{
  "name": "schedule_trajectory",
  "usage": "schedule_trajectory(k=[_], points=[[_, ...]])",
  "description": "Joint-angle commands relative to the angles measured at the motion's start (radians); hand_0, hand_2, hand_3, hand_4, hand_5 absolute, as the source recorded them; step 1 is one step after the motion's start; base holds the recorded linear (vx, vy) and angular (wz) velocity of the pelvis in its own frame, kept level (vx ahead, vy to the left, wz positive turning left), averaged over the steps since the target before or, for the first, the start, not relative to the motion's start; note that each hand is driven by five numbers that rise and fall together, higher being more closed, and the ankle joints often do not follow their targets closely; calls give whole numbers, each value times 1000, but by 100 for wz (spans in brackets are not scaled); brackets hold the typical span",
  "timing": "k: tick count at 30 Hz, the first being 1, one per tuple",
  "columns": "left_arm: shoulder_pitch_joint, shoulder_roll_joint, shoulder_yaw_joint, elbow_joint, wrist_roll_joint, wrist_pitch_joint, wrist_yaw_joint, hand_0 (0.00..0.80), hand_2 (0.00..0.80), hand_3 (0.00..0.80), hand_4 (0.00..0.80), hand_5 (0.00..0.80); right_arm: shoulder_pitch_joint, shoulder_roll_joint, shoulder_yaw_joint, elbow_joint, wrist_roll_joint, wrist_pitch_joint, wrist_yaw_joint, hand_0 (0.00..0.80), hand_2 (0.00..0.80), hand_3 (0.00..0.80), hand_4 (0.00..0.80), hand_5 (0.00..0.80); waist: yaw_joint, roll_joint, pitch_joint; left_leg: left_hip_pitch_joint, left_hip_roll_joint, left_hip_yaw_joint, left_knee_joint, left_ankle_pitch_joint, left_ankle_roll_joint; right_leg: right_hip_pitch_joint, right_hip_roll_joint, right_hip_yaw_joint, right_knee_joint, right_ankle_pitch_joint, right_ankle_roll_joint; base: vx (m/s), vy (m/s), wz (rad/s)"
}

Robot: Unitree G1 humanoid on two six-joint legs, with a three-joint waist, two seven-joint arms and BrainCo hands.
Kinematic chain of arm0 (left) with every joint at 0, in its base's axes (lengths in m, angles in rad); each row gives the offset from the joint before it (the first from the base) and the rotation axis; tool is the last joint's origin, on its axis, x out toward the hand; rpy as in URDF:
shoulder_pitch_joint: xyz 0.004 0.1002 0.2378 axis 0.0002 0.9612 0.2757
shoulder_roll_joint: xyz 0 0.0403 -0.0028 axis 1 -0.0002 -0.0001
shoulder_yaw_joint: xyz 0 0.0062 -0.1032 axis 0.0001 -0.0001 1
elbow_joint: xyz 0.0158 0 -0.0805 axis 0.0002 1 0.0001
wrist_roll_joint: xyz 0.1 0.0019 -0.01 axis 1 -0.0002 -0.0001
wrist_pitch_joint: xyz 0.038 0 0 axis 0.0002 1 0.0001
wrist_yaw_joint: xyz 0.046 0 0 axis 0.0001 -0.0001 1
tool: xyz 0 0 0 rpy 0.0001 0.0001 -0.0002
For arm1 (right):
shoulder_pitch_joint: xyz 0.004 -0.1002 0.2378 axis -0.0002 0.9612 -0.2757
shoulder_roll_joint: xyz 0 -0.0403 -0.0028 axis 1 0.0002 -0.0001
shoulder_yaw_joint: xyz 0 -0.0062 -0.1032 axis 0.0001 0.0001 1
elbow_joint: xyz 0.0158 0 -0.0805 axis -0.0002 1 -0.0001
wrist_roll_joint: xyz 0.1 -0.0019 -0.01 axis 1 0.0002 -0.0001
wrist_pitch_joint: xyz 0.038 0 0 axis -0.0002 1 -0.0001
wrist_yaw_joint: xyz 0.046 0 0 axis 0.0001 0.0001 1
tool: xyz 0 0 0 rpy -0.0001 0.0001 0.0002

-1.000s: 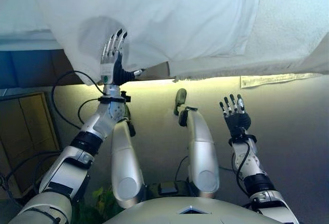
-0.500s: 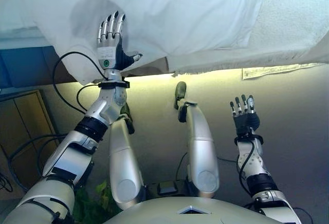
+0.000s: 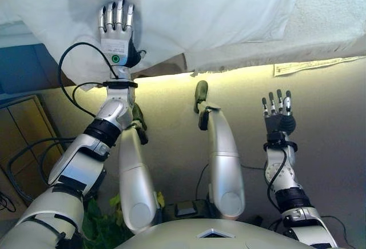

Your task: Make the bed neatly

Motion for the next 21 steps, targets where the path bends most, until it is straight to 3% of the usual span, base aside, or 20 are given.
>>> schedule_trajectory(k=[1,2,3,9,15,21], points=[[-48,31,-10,11,12,13,-18,527,527,527,527,527,33,-53,-12,-90,28,-52,36,0,0,0,0,0,-29,23,8,-86,-8,-4,-13,114,82,18,-45,57,58,-21,99,5,37,-2],[-51,29,-11,14,-2,15,-18,765,765,765,765,765,31,-54,-7,-98,24,-51,34,0,0,0,0,0,-31,25,8,-89,-9,-2,-14,115,82,12,-44,60,61,-20,98,7,55,-2],[-56,27,-13,19,-16,15,-18,800,800,800,800,800,27,-54,-1,-109,16,-51,25,0,0,0,0,0,-34,27,8,-90,-10,1,-14,116,83,7,-43,63,63,-20,97,6,52,-1],[-56,5,-12,18,-32,3,4,800,800,800,800,800,15,-55,8,-127,-1,-57,-21,0,0,0,0,0,-35,30,8,-84,-16,4,-26,120,84,4,-45,66,58,-18,96,2,20,-2],[-79,-72,-69,22,-33,26,21,800,800,800,800,800,-144,-45,104,-160,-80,-102,-287,0,0,0,0,0,-1,54,8,-56,-39,-12,-62,142,82,25,-69,49,40,-11,104,-1,5,5],[-94,-105,-100,50,-64,7,48,800,800,800,800,800,-232,-22,167,-102,-81,-135,-355,0,0,0,0,0,33,65,8,-10,-48,-20,-110,165,81,75,-87,24,4,4,115,-29,0,7]])
